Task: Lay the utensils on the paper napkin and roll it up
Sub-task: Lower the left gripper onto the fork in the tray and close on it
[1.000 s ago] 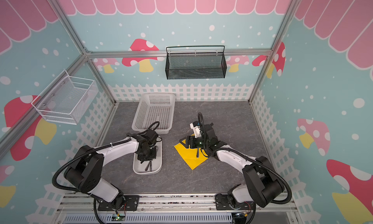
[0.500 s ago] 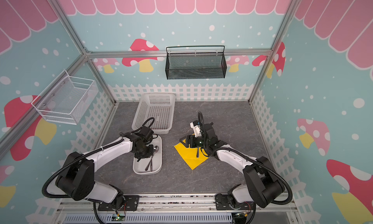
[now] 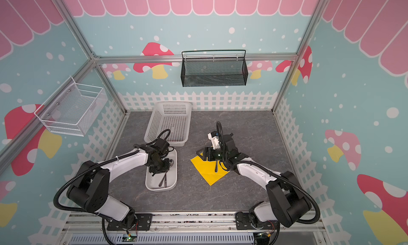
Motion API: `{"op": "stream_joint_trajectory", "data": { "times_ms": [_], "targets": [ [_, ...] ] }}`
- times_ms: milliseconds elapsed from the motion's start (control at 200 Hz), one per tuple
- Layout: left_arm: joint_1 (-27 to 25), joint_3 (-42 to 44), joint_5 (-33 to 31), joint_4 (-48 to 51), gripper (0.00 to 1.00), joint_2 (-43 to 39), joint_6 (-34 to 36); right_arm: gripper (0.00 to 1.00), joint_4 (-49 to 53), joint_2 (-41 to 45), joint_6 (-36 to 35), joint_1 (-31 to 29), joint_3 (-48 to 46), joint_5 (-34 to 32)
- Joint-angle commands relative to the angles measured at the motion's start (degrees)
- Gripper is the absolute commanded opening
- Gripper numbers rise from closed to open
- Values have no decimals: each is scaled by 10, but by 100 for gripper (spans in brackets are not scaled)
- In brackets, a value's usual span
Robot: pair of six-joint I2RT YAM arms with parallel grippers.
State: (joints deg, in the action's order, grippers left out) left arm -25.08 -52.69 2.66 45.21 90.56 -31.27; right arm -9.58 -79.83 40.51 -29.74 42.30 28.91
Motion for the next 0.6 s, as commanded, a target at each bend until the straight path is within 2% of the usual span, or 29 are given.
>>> {"op": "stream_joint_trajectory", "data": {
  "times_ms": [0, 75, 230, 280, 400, 595],
  "targets": [
    [4, -4, 7, -15, 25, 13, -5, 75, 8, 4, -9, -4, 10, -4],
    [4, -3, 1, -16, 22, 19, -5, 76, 8, 1, -17, -4, 11, 11],
    [3, -1, 9, -17, 13, 11, -6, 77, -5, -29, -28, -16, 22, 100],
    [3, 0, 5, -17, 12, 1, -6, 77, -11, -37, -22, -37, 24, 97],
    [4, 0, 1, -14, 8, -12, -5, 77, -15, -51, -22, -98, 28, 45],
    [5, 2, -18, 3, 7, -24, 2, 76, -4, -81, -30, -116, 52, 51]
  ]
}}
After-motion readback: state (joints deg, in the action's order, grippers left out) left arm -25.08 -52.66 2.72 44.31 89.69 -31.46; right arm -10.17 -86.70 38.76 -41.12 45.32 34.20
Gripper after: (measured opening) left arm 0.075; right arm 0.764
